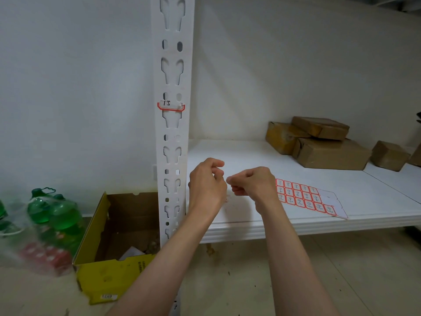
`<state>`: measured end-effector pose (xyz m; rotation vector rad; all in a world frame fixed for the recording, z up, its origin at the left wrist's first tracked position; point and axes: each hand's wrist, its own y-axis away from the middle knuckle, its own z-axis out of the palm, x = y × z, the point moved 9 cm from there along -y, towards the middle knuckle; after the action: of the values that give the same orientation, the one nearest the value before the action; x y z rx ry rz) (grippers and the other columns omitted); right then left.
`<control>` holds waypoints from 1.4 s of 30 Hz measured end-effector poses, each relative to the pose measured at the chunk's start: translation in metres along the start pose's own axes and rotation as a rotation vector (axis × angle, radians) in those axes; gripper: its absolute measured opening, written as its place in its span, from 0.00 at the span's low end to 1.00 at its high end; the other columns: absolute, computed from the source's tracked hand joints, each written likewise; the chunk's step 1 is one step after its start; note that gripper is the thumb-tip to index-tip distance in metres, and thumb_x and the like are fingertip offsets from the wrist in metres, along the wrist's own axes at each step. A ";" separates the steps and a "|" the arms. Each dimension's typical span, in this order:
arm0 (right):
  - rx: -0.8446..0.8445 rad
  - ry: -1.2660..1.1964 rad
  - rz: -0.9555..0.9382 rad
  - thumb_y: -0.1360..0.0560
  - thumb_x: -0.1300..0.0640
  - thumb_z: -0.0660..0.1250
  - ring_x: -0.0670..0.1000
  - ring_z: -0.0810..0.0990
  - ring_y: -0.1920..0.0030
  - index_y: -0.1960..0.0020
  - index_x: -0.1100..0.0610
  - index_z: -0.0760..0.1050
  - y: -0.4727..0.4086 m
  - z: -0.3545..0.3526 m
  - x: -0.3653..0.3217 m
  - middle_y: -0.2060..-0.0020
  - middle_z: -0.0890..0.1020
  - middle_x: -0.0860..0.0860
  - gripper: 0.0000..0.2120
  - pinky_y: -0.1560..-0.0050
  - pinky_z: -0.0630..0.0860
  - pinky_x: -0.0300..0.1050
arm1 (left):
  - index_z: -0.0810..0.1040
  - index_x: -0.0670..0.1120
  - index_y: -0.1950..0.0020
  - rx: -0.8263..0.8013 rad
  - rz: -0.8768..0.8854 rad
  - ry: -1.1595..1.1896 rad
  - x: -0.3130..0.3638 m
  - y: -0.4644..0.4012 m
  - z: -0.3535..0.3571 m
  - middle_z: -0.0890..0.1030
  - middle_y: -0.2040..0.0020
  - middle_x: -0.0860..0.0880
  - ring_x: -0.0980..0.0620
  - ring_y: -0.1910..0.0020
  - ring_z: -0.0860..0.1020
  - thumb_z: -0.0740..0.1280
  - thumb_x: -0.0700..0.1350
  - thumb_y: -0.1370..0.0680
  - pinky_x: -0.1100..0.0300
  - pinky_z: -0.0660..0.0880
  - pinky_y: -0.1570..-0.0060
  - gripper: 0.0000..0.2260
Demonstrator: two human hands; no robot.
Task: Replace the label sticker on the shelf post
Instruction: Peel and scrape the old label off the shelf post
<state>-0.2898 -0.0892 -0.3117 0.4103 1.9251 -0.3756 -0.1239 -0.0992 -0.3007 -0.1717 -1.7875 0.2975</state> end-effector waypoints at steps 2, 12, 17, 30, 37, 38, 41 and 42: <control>0.012 0.068 0.016 0.29 0.60 0.79 0.50 0.83 0.68 0.60 0.64 0.84 -0.003 0.002 0.005 0.66 0.85 0.56 0.07 0.59 0.83 0.43 | 0.79 0.48 0.41 -0.006 -0.001 -0.012 -0.001 0.000 0.000 0.79 0.50 0.48 0.46 0.53 0.83 0.60 0.32 0.20 0.47 0.83 0.52 0.15; -0.019 0.268 0.063 0.27 0.62 0.76 0.48 0.82 0.69 0.59 0.63 0.85 -0.010 0.005 0.010 0.64 0.85 0.56 0.03 0.67 0.77 0.37 | 0.79 0.48 0.46 -0.006 0.005 -0.022 0.005 -0.002 -0.003 0.79 0.54 0.50 0.46 0.56 0.83 0.60 0.31 0.21 0.47 0.84 0.59 0.14; -0.028 0.188 -0.038 0.27 0.66 0.74 0.50 0.84 0.65 0.57 0.60 0.85 -0.008 0.002 -0.003 0.59 0.86 0.57 0.03 0.61 0.81 0.38 | 0.78 0.47 0.44 -0.011 0.029 -0.037 0.016 0.001 -0.005 0.77 0.56 0.52 0.48 0.62 0.83 0.62 0.34 0.20 0.48 0.84 0.62 0.11; 0.048 -0.286 -0.394 0.26 0.63 0.71 0.45 0.73 0.71 0.58 0.65 0.81 0.027 -0.006 -0.109 0.71 0.79 0.52 0.05 0.65 0.71 0.43 | 0.76 0.44 0.63 0.247 0.631 -0.036 0.142 0.035 -0.074 0.78 0.68 0.52 0.56 0.68 0.77 0.75 0.44 0.26 0.69 0.71 0.65 0.10; -0.020 -0.490 -0.669 0.22 0.64 0.70 0.51 0.84 0.56 0.46 0.56 0.82 0.074 0.004 -0.174 0.56 0.85 0.53 0.07 0.56 0.82 0.40 | 0.75 0.42 0.52 0.562 0.829 0.008 0.162 0.036 -0.164 0.76 0.57 0.49 0.59 0.62 0.74 0.66 0.44 0.20 0.67 0.72 0.62 0.05; -0.002 -0.473 -0.713 0.22 0.63 0.71 0.49 0.84 0.55 0.46 0.55 0.81 0.080 0.006 -0.180 0.55 0.85 0.51 0.07 0.54 0.83 0.42 | 0.76 0.42 0.51 0.555 0.817 -0.024 0.157 0.031 -0.173 0.77 0.55 0.49 0.60 0.60 0.75 0.67 0.44 0.20 0.68 0.73 0.61 0.06; 0.017 -0.439 -0.784 0.24 0.61 0.73 0.45 0.83 0.53 0.47 0.55 0.78 0.091 0.013 -0.189 0.54 0.84 0.46 0.07 0.51 0.83 0.40 | 0.78 0.46 0.49 0.420 0.813 -0.136 0.146 0.018 -0.182 0.78 0.50 0.50 0.60 0.56 0.78 0.70 0.49 0.21 0.69 0.76 0.58 0.07; 0.021 -0.432 -0.796 0.24 0.61 0.73 0.45 0.83 0.52 0.47 0.55 0.77 0.093 0.014 -0.190 0.54 0.83 0.45 0.08 0.51 0.82 0.38 | 0.79 0.47 0.49 0.357 0.824 -0.185 0.145 0.015 -0.180 0.78 0.49 0.51 0.59 0.55 0.78 0.72 0.50 0.22 0.70 0.76 0.57 0.08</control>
<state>-0.1676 -0.0333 -0.1470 -0.4276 1.5825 -0.9151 0.0159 -0.0256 -0.1319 -0.6398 -1.7316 1.2411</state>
